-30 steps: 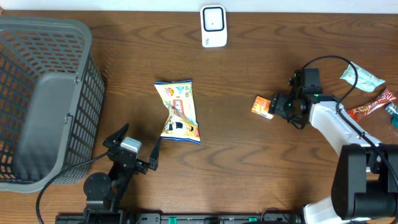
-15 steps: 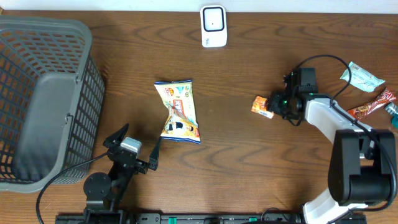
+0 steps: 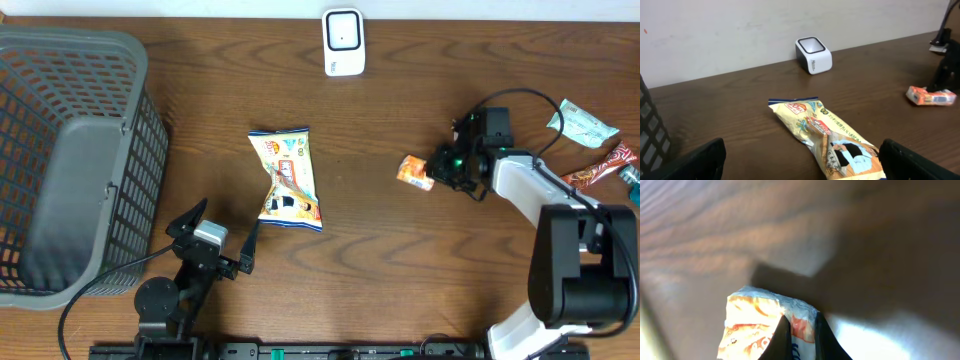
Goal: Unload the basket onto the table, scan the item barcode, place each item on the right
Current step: 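Lift the orange tissue pack and swing it toward the scanner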
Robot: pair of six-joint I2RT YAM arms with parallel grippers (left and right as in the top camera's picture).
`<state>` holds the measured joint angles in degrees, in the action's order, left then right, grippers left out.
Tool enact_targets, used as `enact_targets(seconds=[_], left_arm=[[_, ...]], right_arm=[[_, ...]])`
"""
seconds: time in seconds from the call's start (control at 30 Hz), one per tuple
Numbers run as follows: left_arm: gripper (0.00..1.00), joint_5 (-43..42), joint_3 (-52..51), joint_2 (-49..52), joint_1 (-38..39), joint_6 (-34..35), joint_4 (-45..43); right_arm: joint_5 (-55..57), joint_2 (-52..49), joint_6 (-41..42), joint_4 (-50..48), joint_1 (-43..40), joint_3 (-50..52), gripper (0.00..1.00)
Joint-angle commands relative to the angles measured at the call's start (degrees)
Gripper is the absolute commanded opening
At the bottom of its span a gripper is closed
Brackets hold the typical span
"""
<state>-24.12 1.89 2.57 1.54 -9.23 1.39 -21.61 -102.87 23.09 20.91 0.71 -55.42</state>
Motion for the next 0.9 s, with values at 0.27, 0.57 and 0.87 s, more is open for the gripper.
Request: enact_targets(seconds=[0.27, 0.57, 0.87], left_arm=[[0.98, -1.16, -1.66, -0.04, -0.35, 0.07, 0.85], [0.98, -1.16, -1.66, -0.04, -0.35, 0.07, 0.85], [0.98, -1.16, -1.66, -0.04, -0.35, 0.07, 0.85]], right_arm=[[-26.8, 19.69, 9.7, 24.72, -4.35, 0.61, 0.01], [-29.55, 22.12, 9.68, 42.88, -0.68, 0.9, 0.02], [-29.51, 22.12, 14.19, 42.27, 13.03, 0.92, 0.02]])
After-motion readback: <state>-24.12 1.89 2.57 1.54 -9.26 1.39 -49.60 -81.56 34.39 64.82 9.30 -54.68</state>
